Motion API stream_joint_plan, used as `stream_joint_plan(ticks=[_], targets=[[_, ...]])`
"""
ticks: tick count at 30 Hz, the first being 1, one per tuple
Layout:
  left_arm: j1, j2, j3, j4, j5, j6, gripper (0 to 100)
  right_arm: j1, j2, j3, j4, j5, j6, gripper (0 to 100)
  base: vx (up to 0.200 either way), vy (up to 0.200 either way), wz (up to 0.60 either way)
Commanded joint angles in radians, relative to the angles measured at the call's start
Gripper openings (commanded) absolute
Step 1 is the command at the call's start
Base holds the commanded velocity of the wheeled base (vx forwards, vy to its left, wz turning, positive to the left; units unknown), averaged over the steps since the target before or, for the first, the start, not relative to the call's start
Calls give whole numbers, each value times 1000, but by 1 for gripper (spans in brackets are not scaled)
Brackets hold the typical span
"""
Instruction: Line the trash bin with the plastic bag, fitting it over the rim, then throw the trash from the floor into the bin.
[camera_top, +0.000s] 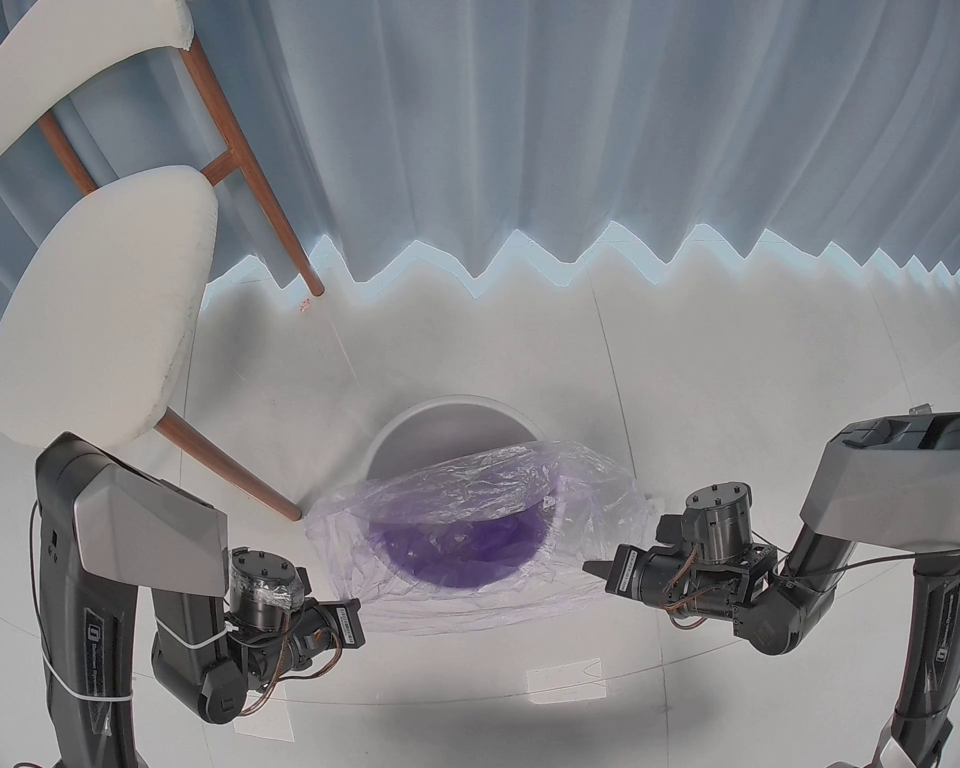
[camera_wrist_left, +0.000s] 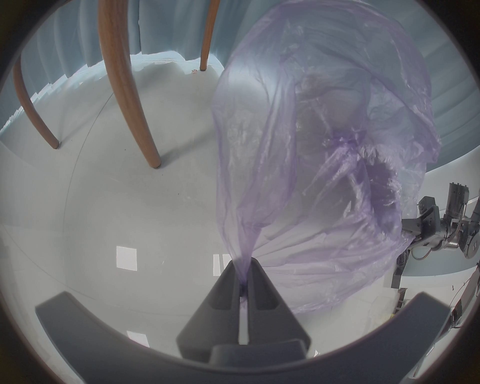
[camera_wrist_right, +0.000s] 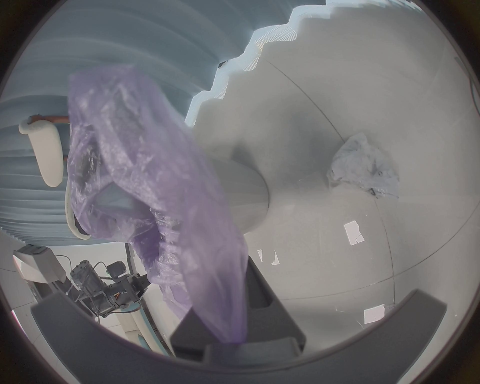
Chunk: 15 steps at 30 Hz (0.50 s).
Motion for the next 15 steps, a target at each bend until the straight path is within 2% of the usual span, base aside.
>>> stream_joint_plan(ticks=[1,3,6,7,8,13,15], targets=[[2,9,-12,-16,0,-2,0,-4,2,-9,-1,0,2,0,0,0,0],[-1,11,2,-65,0,0,0,-4,-4,1,-10,-1,-2,0,0,0,0],[-8,1,16,-68,0,-3,0,-4,-14,21,-27,0,-3,0,0,0,0],[-11,1,20,-68,0,-3,100,-4,-15,29,-30,0,-3,0,0,0,0],[-12,-2,26,-68,1,-3,100,-4,-17,34,-41,0,-3,100,0,0,0],[-15,-28,74,-70,12,3,100,-4,-38,84,-131,0,8,100,0,0,0],[-17,-83,132,-70,27,1,100,0,-80,147,-182,6,22,100,0,0,0]])
